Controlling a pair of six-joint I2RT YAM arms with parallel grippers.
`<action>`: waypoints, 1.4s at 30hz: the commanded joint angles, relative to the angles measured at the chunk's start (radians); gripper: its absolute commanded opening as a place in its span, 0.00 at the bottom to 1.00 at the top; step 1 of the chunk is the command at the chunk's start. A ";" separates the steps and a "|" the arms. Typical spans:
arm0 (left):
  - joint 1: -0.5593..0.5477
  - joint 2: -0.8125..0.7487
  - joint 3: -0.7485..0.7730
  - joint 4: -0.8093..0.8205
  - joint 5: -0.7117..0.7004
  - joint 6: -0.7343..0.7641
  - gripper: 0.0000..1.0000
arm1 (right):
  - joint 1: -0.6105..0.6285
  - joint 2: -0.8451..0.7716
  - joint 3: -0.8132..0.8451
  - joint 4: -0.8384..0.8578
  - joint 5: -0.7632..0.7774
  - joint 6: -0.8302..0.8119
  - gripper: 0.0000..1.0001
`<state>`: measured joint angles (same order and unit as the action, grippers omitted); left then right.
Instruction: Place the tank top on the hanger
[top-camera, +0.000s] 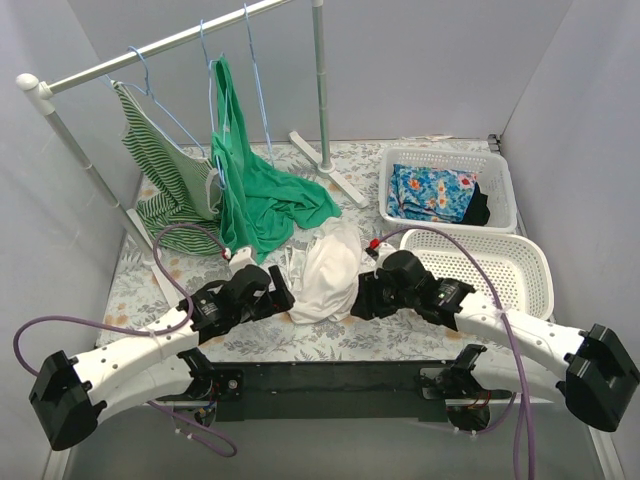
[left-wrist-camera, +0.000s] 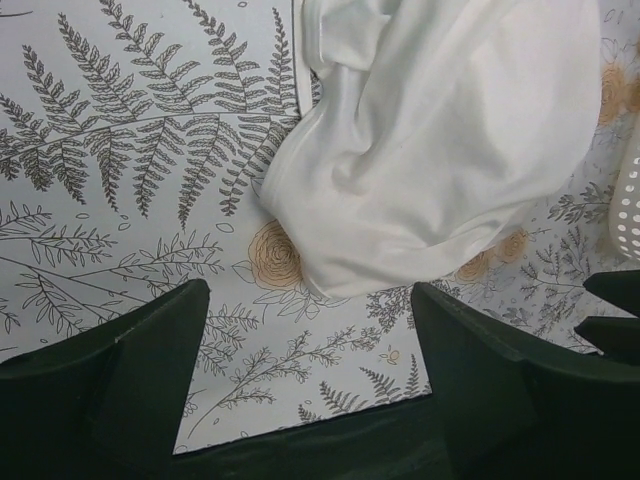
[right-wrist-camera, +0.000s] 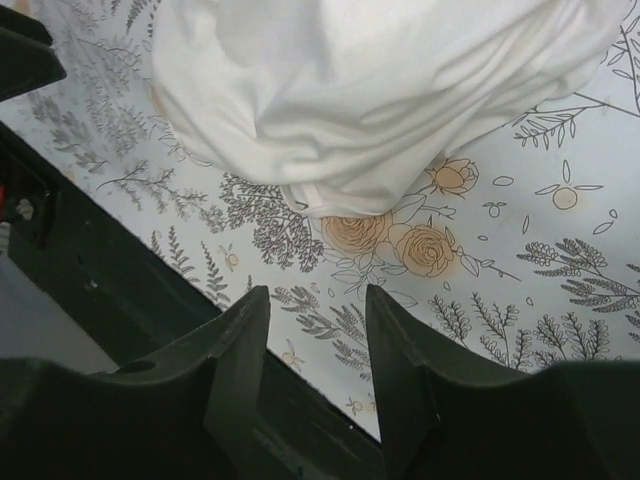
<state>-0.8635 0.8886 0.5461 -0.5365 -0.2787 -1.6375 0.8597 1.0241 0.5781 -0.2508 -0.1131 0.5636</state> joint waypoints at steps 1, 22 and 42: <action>-0.002 -0.048 -0.073 0.072 0.006 -0.051 0.80 | 0.087 0.046 -0.026 0.128 0.160 -0.019 0.50; -0.035 0.322 -0.049 0.346 -0.109 -0.009 0.38 | 0.171 0.324 0.002 0.242 0.371 0.041 0.57; -0.031 0.038 0.661 -0.094 -0.421 0.330 0.00 | 0.170 0.004 0.535 -0.225 0.684 -0.189 0.01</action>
<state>-0.8940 0.9684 1.0767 -0.5091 -0.6334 -1.4300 1.0279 1.0809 0.9863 -0.3748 0.4702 0.4793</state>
